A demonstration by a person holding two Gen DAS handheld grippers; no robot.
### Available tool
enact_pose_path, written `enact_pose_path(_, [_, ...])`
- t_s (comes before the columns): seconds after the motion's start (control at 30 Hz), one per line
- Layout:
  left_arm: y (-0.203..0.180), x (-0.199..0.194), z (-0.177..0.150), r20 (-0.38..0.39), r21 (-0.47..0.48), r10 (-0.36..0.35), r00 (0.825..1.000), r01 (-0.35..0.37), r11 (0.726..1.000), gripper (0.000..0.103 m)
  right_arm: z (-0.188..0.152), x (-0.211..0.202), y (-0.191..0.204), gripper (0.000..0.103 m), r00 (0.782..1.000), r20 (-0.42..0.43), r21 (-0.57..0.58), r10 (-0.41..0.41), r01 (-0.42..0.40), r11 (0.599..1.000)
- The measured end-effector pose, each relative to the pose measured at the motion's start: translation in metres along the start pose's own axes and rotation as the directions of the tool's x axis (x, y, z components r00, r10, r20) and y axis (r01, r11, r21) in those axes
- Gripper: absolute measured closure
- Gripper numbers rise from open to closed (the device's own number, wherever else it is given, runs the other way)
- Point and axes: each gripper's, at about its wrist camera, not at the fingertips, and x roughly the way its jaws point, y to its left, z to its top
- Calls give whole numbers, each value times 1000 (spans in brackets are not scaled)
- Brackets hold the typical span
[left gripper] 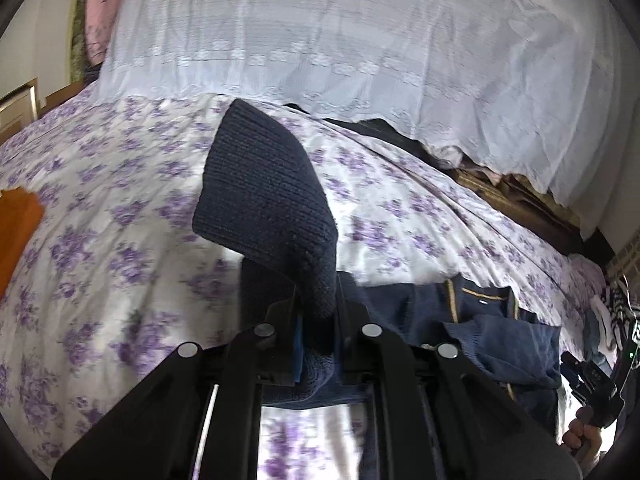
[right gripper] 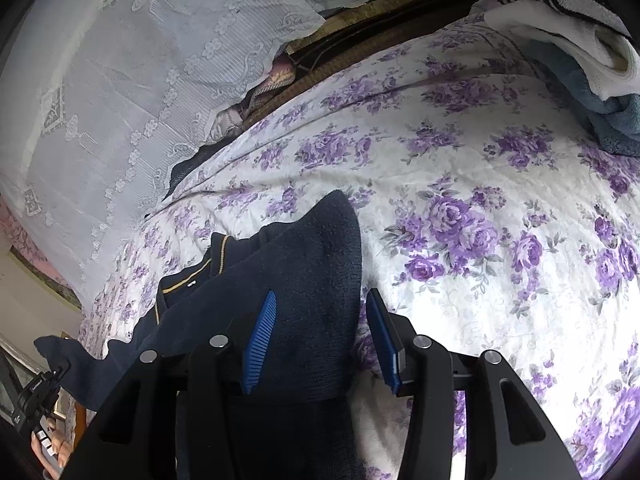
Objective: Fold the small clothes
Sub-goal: 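Grasp the other sleeve cuff with the left tool and lift it, then lay the held sleeve across the cardigan body and open the left tool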
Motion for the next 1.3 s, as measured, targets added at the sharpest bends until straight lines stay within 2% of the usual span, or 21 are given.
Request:
enact_pose_path(0.43, [-80, 10, -2, -11, 126, -59, 998, 60, 990, 93, 1, 0, -1, 55, 1000, -10, 14, 22, -22, 1000])
enact_pose_path(0.97, [-150, 23, -9, -54, 206, -143, 988, 151, 967, 93, 0, 12, -3, 54, 998, -51, 26, 44, -43, 999])
enact_pose_path(1.17, [-175, 35, -23, -88, 234, -163, 983, 179, 956, 93, 1, 12, -4, 54, 997, -51, 34, 52, -50, 998])
enact_pose_path(1.3, [-195, 53, -39, -126, 277, -151, 981, 180, 944, 93, 1, 12, -4, 54, 997, -51, 34, 52, -51, 998])
